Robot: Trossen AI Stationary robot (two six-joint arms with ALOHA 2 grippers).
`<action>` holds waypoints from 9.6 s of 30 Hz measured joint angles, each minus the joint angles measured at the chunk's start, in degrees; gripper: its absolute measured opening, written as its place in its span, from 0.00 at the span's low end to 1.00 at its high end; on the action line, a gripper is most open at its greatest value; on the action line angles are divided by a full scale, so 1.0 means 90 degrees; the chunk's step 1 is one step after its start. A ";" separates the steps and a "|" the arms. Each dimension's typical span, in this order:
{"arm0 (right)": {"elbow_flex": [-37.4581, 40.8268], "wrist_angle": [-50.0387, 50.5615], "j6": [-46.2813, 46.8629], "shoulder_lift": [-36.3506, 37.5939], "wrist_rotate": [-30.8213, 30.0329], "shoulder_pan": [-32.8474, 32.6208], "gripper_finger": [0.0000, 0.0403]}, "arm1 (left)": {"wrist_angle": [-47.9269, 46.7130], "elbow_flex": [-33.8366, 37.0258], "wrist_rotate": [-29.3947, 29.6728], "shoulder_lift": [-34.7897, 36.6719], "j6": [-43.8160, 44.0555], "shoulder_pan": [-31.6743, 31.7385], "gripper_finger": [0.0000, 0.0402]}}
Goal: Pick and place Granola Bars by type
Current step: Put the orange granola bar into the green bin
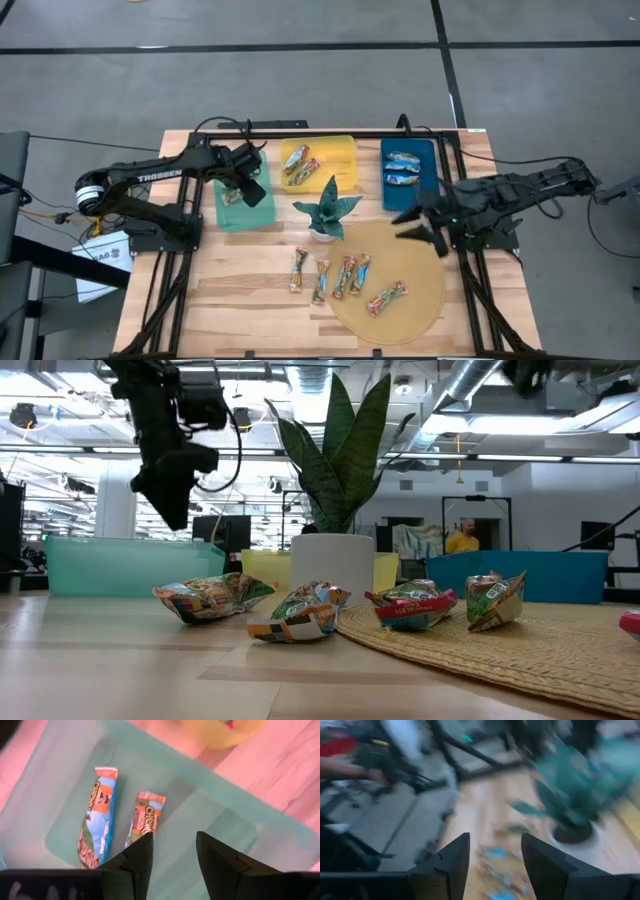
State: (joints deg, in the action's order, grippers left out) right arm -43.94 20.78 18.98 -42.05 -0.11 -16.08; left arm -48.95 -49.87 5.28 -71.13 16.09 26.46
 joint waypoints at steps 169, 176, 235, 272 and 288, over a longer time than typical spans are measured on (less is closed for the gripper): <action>0.4830 -0.2385 -0.1382 0.4632 0.0344 -0.1908 0.42 | 0.1129 -0.2234 -0.0172 -0.3787 0.7337 -0.4836 0.42; 0.4830 -0.2385 -0.1382 0.4632 0.0344 -0.1905 0.42 | 0.1362 -0.2243 -0.0198 -0.3909 0.7337 -0.4838 0.55; 0.4833 -0.2418 -0.1384 0.4547 0.0349 -0.1908 0.42 | 0.5885 -0.3562 -0.1337 -0.3916 0.3520 -0.5018 0.06; 0.4833 -0.2390 -0.1382 0.4547 0.0341 -0.1906 0.42 | 0.3031 -0.6586 -0.0857 -0.3904 0.0554 -0.4805 0.06; 0.4833 -0.2383 -0.1382 0.4547 0.0341 -0.1905 0.42 | 0.2172 -0.6584 0.0401 -0.3765 -0.0250 -0.3053 0.05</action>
State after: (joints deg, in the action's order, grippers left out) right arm -0.45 -0.67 6.54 -1.13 2.96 -33.23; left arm -29.41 -109.12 8.89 -105.01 13.84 -1.02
